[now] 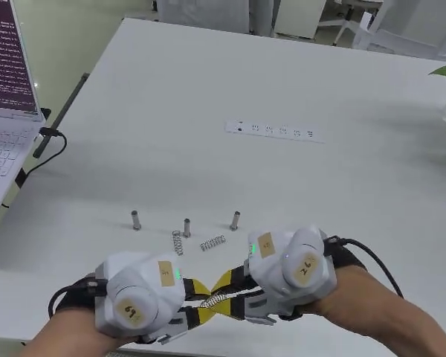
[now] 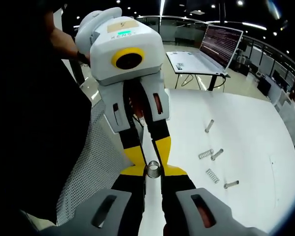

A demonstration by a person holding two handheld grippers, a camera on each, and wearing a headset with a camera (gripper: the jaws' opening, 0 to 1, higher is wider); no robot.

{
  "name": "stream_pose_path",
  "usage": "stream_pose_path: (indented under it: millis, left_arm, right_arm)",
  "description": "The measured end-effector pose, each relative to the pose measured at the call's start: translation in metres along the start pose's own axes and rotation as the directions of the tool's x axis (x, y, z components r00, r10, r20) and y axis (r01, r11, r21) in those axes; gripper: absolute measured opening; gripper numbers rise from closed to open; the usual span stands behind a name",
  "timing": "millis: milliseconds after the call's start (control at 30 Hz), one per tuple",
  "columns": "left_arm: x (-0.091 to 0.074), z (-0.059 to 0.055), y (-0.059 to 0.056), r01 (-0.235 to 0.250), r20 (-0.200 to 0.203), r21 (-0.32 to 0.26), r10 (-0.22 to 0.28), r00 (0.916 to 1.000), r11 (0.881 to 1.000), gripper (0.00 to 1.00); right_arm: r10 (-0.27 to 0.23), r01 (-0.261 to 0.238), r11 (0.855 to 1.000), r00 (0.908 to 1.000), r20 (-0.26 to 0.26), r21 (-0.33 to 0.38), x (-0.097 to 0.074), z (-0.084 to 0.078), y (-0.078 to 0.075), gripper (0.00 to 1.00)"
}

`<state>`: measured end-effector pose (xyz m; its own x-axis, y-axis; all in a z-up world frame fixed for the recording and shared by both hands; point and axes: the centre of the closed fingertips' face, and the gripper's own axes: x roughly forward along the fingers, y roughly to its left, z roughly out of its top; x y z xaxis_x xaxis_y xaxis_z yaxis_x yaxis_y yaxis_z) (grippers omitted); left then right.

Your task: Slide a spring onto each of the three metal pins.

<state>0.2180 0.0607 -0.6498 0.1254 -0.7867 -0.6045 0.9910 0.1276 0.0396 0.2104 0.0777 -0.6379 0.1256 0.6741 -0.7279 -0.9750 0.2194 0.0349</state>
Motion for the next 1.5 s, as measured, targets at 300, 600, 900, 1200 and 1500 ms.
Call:
stream_pose_path:
  millis: [300, 600, 900, 1200, 1500]
  left_arm:
    - [-0.015, -0.008, 0.02, -0.076, 0.025, -0.076, 0.078, 0.9966, 0.994, 0.12]
    - [-0.035, -0.021, 0.047, -0.175, 0.05, -0.194, 0.187, 0.981, 0.965, 0.17]
    - [-0.054, -0.036, 0.071, -0.246, 0.063, -0.288, 0.275, 0.9593, 0.925, 0.2]
    - [-0.07, -0.054, 0.089, -0.295, 0.061, -0.367, 0.34, 0.9385, 0.882, 0.22]
    - [-0.082, -0.07, 0.101, -0.334, 0.045, -0.409, 0.384, 0.9221, 0.849, 0.26]
  right_arm:
    - [-0.036, 0.037, 0.999, 0.9992, -0.015, 0.019, -0.006, -0.007, -0.011, 0.08]
    - [-0.069, 0.071, 0.996, 0.9964, -0.05, 0.046, -0.008, -0.016, -0.023, 0.08]
    - [-0.074, 0.079, 0.993, 0.9952, -0.065, 0.084, -0.007, -0.019, -0.032, 0.08]
    - [-0.083, 0.093, 0.991, 0.991, -0.105, 0.092, -0.006, -0.026, -0.044, 0.08]
    - [-0.095, 0.105, 0.991, 0.9877, -0.124, 0.078, -0.005, -0.022, -0.058, 0.08]
